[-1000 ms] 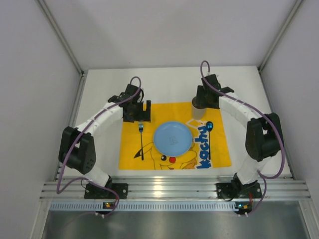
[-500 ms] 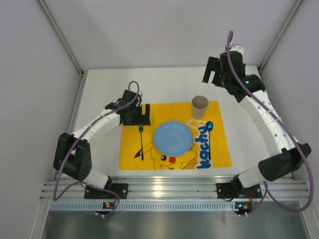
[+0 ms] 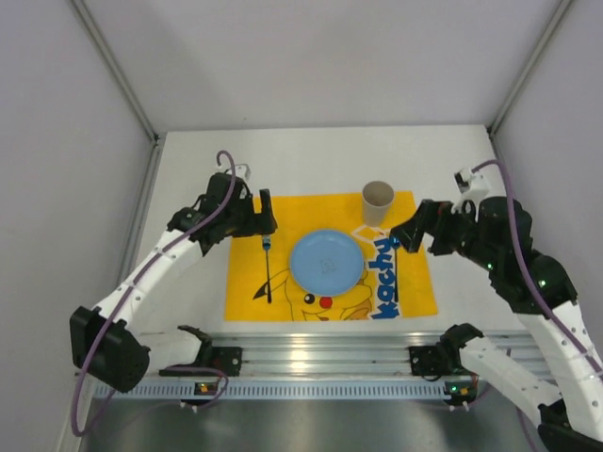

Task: Set the dinner table for one person

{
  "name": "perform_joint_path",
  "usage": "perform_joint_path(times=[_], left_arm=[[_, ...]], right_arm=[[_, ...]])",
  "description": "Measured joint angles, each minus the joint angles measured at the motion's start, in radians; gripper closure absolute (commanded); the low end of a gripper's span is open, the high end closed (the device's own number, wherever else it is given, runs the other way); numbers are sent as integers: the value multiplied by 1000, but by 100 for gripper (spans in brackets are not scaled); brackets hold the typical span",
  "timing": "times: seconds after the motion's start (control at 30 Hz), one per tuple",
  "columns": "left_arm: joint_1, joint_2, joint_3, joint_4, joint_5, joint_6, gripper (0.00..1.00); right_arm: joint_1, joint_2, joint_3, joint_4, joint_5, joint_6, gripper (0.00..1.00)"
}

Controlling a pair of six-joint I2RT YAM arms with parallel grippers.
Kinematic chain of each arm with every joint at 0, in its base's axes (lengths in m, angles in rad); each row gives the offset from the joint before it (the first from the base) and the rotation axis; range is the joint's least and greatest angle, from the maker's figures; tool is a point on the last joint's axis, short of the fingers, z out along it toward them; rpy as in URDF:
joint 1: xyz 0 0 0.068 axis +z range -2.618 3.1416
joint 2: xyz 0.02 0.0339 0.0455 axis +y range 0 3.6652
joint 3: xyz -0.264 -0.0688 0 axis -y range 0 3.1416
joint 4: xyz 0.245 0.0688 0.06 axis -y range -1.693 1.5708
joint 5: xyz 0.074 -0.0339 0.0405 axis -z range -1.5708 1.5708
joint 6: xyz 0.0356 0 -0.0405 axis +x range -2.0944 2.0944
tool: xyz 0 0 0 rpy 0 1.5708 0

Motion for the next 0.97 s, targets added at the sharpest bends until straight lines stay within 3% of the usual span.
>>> perform_joint_path(times=[0.33, 0.57, 0.97], left_arm=[[-117, -69, 148, -212, -160, -71, 2], [-127, -98, 308, -311, -253, -74, 1], [-188, -141, 318, -359, -322, -48, 2]], right_arm=[[1, -415, -247, -97, -91, 116, 0], [1, -470, -296, -142, -89, 135, 0], [1, -494, -340, -143, -70, 187, 0]])
